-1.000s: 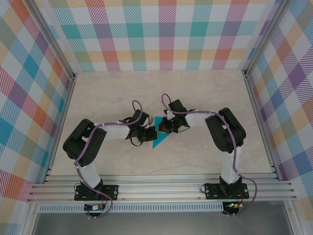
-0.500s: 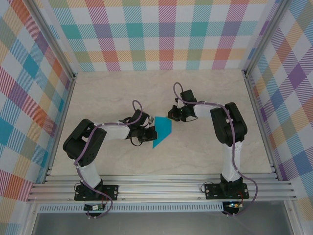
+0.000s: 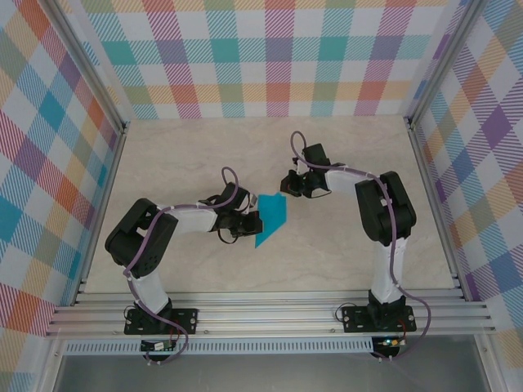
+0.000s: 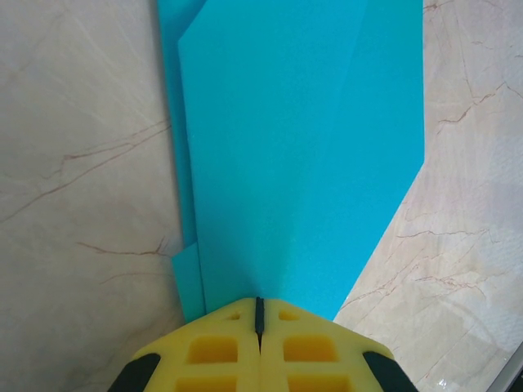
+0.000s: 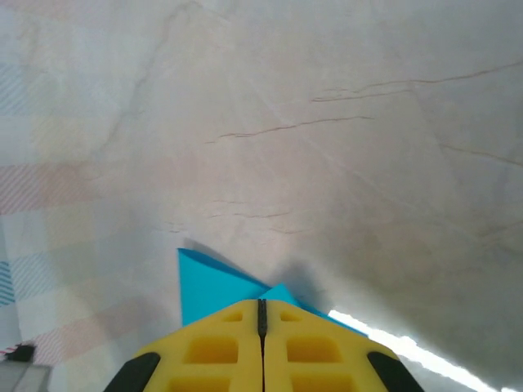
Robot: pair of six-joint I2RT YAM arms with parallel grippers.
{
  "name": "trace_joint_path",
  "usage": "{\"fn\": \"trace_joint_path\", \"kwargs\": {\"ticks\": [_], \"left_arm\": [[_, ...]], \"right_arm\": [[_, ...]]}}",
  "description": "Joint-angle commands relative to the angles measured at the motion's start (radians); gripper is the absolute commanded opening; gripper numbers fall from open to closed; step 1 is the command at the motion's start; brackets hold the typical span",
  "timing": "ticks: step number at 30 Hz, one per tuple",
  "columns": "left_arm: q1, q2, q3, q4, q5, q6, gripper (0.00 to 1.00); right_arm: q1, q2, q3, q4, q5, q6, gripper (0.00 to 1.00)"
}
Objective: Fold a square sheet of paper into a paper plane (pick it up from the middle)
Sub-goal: Fourth fold the wing at the center of the table.
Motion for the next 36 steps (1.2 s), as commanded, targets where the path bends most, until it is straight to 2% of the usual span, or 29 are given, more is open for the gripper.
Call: {"fn": "trace_joint_path", "kwargs": {"ticks": [1, 10, 24, 31, 36], "left_arm": [[-0.003, 0.037, -0.044, -0.217, -0.021, 0.021, 0.0], [-0.003, 0.038, -0.031, -0.22, -0.018, 0.021, 0.0], [-0.003, -0.016, 0.013, -0.266, 0.001, 0.021, 0.0], [-0.002, -0.119, 0.069, -0.238, 0.014, -0.09, 0.07], [-0.002, -0.115, 0.059, -0.074, 0.099, -0.192, 0.11]], "right_arm": [[0.039, -0.062, -0.026, -0.005, -0.067, -0.019, 0.05], [0.114, -0.037, -0.111, 0.064, -0.108, 0.043, 0.03], [0.118, 0.045, -0.133, -0.002, -0.022, 0.028, 0.0], [0.118, 0.05, -0.144, -0.009, -0.002, 0.029, 0.0], [0.117, 0.053, -0.147, -0.009, 0.005, 0.031, 0.0]]}}
